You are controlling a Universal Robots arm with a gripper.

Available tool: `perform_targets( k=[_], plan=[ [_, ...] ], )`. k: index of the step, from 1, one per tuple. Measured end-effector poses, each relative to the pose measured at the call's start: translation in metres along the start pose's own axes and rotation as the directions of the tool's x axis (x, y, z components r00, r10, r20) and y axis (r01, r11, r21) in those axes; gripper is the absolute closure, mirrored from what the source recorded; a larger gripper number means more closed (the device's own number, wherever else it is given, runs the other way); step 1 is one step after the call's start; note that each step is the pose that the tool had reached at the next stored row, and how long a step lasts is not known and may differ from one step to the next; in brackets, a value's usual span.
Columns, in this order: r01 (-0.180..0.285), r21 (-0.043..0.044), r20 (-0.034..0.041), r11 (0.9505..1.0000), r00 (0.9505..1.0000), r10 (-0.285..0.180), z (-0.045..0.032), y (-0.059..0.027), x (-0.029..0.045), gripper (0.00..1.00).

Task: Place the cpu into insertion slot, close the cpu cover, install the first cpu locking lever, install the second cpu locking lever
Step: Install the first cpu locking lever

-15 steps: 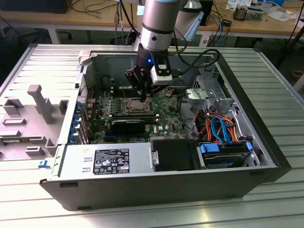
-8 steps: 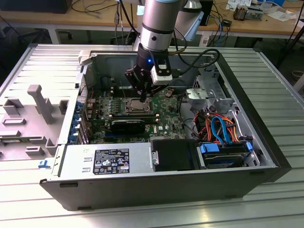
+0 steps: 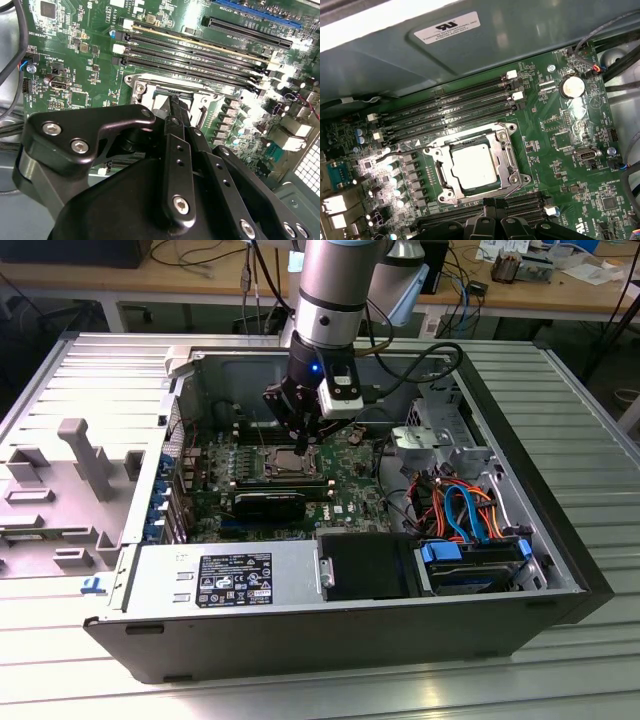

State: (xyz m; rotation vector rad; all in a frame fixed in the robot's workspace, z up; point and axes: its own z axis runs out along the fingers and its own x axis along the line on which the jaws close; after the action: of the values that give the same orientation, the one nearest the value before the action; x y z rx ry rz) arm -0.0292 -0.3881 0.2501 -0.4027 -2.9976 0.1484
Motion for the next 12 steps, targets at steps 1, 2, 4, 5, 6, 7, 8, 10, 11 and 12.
perform_targets(
  k=[1, 2, 4, 5, 6, 7, 8, 10, 11, 12],
  plan=[
    [0.001, 0.0001, 0.0001, 1.0000, 1.0000, -0.001, 0.0000, 0.0000, 0.0000, 0.89],
    [0.002, 0.0001, 0.0002, 1.0000, 1.0000, -0.002, 0.0000, 0.0000, 0.0000, 0.89],
    [0.004, 0.0003, 0.0004, 1.0000, 1.0000, -0.004, 0.0000, 0.0000, 0.0000, 0.89],
    [0.004, 0.0005, 0.0004, 1.0000, 1.0000, -0.004, 0.0000, 0.0000, 0.0000, 0.89],
    [0.005, 0.0005, 0.0006, 1.0000, 1.0000, -0.005, 0.0000, 0.0000, 0.0000, 0.89],
    [0.006, 0.0006, 0.0007, 1.0000, 1.0000, -0.006, 0.0000, 0.0000, 0.0000, 0.89],
    [0.007, 0.0006, 0.0008, 1.0000, 1.0000, -0.007, 0.0000, 0.0000, 0.0000, 0.89],
    [0.010, 0.0009, 0.0011, 1.0000, 1.0000, -0.010, 0.0000, 0.0000, 0.0000, 0.89],
    [0.010, 0.0010, 0.0011, 0.9999, 0.9999, -0.010, 0.0000, 0.0000, 0.0000, 0.89],
    [0.011, 0.0011, 0.0012, 0.9999, 0.9999, -0.011, 0.0000, 0.0000, 0.0000, 0.89]
  ],
)
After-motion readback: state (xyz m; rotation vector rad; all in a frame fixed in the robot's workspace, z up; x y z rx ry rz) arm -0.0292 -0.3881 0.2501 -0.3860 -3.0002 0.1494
